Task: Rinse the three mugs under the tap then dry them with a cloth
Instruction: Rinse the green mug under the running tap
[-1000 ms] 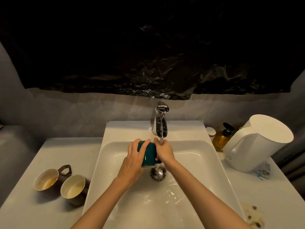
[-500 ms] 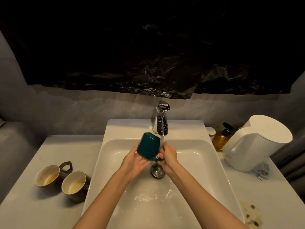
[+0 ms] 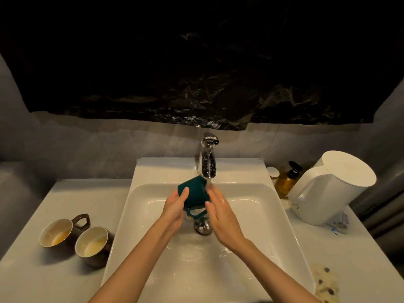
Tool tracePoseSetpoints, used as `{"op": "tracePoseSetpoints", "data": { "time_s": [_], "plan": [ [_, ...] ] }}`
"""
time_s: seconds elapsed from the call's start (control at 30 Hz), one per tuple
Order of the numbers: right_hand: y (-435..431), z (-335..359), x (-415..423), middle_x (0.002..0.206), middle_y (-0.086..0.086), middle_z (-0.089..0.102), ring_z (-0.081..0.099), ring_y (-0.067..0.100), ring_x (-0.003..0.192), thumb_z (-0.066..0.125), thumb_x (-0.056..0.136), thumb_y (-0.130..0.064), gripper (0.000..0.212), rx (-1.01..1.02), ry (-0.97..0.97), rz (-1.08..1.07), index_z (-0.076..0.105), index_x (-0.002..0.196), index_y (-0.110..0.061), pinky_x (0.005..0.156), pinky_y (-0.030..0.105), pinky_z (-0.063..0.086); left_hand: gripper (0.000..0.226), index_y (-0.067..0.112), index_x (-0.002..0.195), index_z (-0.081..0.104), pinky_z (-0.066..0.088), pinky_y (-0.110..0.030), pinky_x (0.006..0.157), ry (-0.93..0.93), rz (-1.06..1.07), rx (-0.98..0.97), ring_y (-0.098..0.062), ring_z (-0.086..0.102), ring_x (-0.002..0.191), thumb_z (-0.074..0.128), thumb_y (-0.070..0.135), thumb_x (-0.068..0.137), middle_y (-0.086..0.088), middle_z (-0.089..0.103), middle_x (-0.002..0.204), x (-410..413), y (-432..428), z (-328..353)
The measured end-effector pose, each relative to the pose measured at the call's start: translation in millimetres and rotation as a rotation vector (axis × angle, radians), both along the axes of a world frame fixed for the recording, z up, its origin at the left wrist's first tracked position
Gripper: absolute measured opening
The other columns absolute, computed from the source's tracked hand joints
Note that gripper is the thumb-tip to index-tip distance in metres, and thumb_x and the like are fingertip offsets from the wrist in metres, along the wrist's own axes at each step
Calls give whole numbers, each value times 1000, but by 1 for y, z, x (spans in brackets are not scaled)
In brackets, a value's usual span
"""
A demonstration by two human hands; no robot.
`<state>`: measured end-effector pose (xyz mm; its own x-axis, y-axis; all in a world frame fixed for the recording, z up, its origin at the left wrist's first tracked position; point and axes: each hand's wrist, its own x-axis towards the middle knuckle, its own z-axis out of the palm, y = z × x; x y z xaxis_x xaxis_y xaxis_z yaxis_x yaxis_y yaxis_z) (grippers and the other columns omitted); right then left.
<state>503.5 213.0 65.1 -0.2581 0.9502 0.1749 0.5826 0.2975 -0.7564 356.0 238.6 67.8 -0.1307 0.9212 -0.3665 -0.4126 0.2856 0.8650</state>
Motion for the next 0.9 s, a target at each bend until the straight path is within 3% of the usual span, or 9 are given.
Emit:
{"op": "tracePoseSetpoints", "data": {
  "time_s": [0.07, 0.13, 0.3, 0.5, 0.57, 0.63, 0.7, 0.83, 0.9],
  "plan": [
    [-2, 0, -5, 150, -29, 14, 16, -16, 134, 30, 104, -28, 51, 16, -1, 51, 13, 152, -34, 99, -4, 16, 27, 4, 121, 56, 51, -31, 81, 2, -23, -8, -24, 63, 100, 48, 15, 98, -14, 67, 108, 1, -1, 0],
    [4, 4, -11, 141, -30, 23, 24, -20, 125, 30, 104, -26, 48, 8, 73, 37, 18, 150, -33, 95, -5, 22, 26, 4, 120, 57, 51, -30, 78, 7, -54, -2, -24, 64, 98, 48, 15, 98, -14, 68, 107, 0, -4, 3],
    [30, 9, -21, 116, -6, 51, 52, 12, 111, 26, 104, -34, 23, -212, 305, -97, 43, 120, -33, 91, 22, 45, 25, 5, 119, 58, 53, -25, 75, 27, -132, 28, -23, 64, 99, 47, 14, 98, -14, 67, 110, -2, -9, 3],
    [15, -7, -19, 145, -22, 24, 22, -4, 135, 27, 104, -30, 44, 18, 86, 34, 26, 148, -32, 109, 15, 24, 23, 5, 117, 57, 52, -29, 75, -9, -76, 11, -22, 64, 92, 45, 14, 99, -13, 67, 103, -4, -6, 5],
    [25, -7, -18, 137, -19, 40, 39, 2, 127, 26, 101, -39, 38, -46, 177, -17, 43, 135, -36, 104, 21, 35, 23, 5, 115, 58, 54, -25, 70, 6, -129, 19, -19, 65, 89, 45, 13, 99, -11, 69, 99, -5, -6, 6],
    [40, 2, -23, 121, -5, 59, 57, 15, 111, 27, 97, -51, 39, -310, 408, -118, 56, 117, -35, 89, 29, 50, 23, 3, 115, 59, 55, -25, 72, -23, -148, 19, -19, 66, 90, 44, 12, 99, -11, 69, 101, -6, -7, 7],
    [51, 7, -29, 109, 6, 66, 62, 22, 100, 29, 97, -51, 42, -543, 541, -207, 59, 110, -25, 76, 31, 53, 28, 0, 121, 55, 54, -31, 79, -86, -126, 20, -24, 64, 98, 43, 13, 99, -16, 67, 110, -8, -7, 8],
    [38, 14, -42, 106, 6, 66, 63, 21, 99, 31, 98, -47, 38, -496, 610, -244, 57, 109, -21, 81, 30, 51, 30, 4, 124, 52, 50, -35, 79, -181, -25, -7, -25, 59, 105, 41, 17, 100, -17, 62, 115, -10, -8, 7],
    [22, 11, -44, 111, 1, 59, 58, 9, 101, 30, 102, -39, 31, -411, 601, -192, 52, 115, -22, 78, 16, 47, 31, 6, 127, 51, 49, -34, 81, -183, 19, -6, -25, 58, 107, 41, 17, 100, -17, 61, 119, -12, -7, 6]
  ]
}}
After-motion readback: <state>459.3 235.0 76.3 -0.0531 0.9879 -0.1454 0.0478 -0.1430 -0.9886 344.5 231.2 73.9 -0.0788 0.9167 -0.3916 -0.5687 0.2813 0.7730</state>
